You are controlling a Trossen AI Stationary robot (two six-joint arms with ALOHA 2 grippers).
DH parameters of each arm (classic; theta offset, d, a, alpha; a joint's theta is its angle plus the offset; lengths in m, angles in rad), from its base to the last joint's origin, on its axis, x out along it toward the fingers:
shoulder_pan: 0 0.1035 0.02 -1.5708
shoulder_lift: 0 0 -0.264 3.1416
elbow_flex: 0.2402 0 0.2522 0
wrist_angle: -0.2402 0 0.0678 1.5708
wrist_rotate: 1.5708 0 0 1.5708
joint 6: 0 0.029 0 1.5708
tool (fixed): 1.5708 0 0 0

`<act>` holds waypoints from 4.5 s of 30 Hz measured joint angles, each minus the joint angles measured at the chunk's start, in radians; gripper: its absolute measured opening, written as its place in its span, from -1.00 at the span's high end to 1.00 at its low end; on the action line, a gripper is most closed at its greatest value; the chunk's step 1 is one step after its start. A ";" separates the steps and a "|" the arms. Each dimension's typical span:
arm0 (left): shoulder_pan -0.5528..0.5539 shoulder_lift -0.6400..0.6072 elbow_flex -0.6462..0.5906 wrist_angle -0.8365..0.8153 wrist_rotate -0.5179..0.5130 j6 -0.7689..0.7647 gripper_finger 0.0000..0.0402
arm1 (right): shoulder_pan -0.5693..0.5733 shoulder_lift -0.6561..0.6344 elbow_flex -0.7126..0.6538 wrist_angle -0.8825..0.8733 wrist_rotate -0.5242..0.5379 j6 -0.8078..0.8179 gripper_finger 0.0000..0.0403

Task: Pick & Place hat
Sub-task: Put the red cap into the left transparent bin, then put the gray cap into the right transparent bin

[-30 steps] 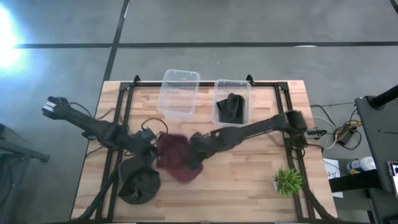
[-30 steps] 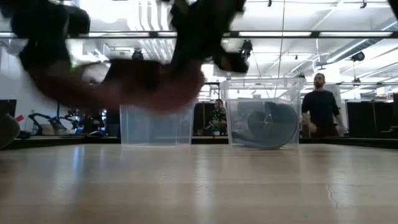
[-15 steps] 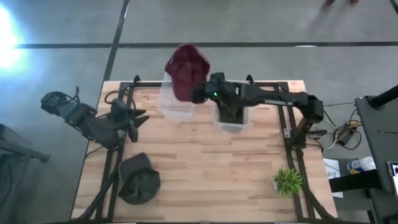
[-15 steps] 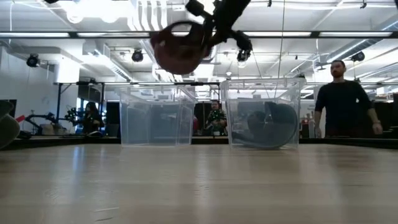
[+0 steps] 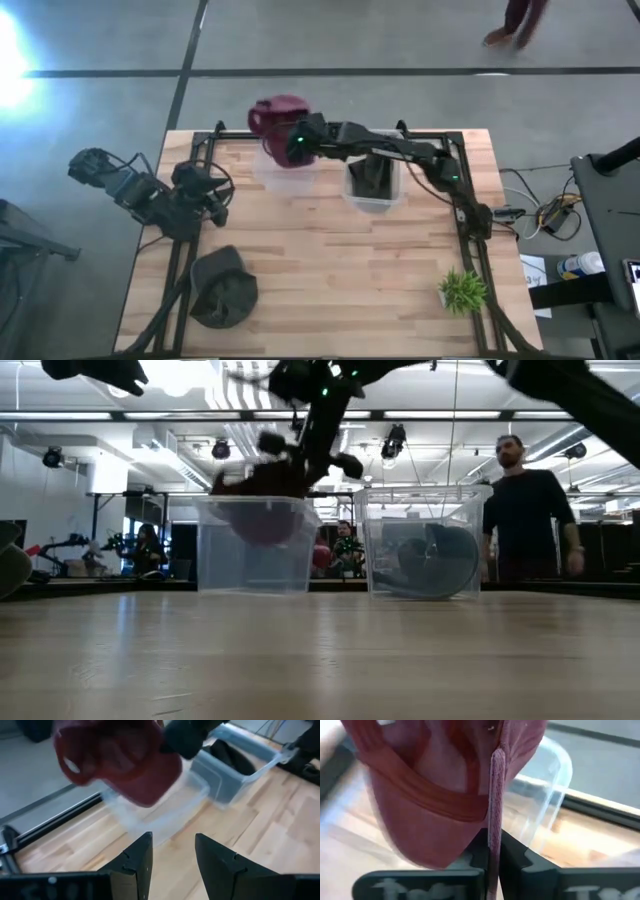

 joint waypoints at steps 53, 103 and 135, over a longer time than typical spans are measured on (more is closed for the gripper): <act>0.020 0.206 -0.456 0.508 0.932 0.842 0.29 | 0.355 -0.172 -0.040 -0.251 -0.411 -0.594 -0.07; 0.187 0.569 -0.297 0.420 1.259 1.257 0.94 | 0.405 -0.197 -0.246 -0.243 -0.494 -0.476 -0.07; 0.734 0.636 0.255 1.256 0.376 0.759 0.99 | 0.502 -0.993 -0.644 0.006 0.412 -0.225 -0.07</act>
